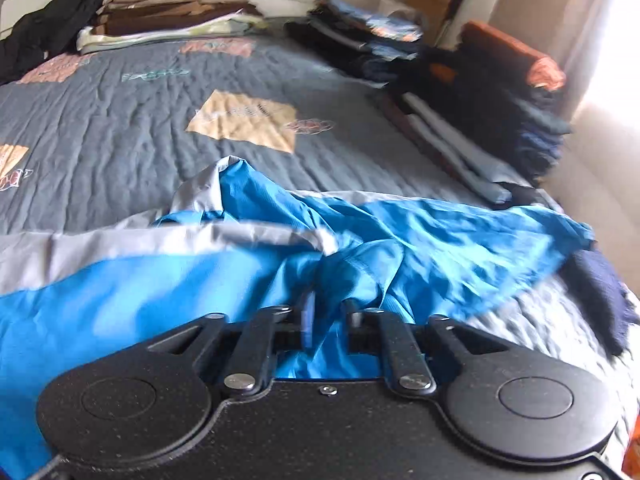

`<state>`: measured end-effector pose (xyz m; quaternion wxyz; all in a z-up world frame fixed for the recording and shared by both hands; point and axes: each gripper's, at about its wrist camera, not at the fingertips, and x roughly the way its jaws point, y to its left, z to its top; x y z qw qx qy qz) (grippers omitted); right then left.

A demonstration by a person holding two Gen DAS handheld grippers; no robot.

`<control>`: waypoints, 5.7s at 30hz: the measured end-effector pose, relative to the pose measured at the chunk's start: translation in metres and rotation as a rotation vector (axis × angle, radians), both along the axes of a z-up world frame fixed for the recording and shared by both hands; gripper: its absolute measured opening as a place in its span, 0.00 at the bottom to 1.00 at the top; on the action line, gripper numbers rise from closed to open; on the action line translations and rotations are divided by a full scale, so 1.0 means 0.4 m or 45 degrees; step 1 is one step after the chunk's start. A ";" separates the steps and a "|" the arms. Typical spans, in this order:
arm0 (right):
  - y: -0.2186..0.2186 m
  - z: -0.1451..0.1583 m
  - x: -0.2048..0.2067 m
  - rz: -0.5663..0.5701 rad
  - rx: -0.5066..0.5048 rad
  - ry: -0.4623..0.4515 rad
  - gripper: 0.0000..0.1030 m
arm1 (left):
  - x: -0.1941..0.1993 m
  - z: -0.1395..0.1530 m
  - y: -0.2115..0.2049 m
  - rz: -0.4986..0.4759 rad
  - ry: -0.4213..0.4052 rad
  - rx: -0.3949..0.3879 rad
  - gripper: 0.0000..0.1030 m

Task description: Fold clothes

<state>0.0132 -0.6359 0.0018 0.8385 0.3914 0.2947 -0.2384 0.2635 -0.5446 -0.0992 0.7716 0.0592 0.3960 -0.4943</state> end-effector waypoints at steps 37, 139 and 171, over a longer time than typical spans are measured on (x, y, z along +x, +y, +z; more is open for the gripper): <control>0.064 -0.336 0.677 0.434 -0.282 0.297 0.53 | 0.115 -0.295 0.533 -0.332 -1.546 1.015 0.20; 0.024 -0.118 0.217 0.208 -0.138 -0.112 0.59 | 0.176 0.061 0.389 0.152 -0.021 0.024 0.72; -0.877 -0.442 -0.270 -0.755 -0.175 -0.025 0.59 | -0.205 0.086 0.058 0.011 -0.046 0.129 0.73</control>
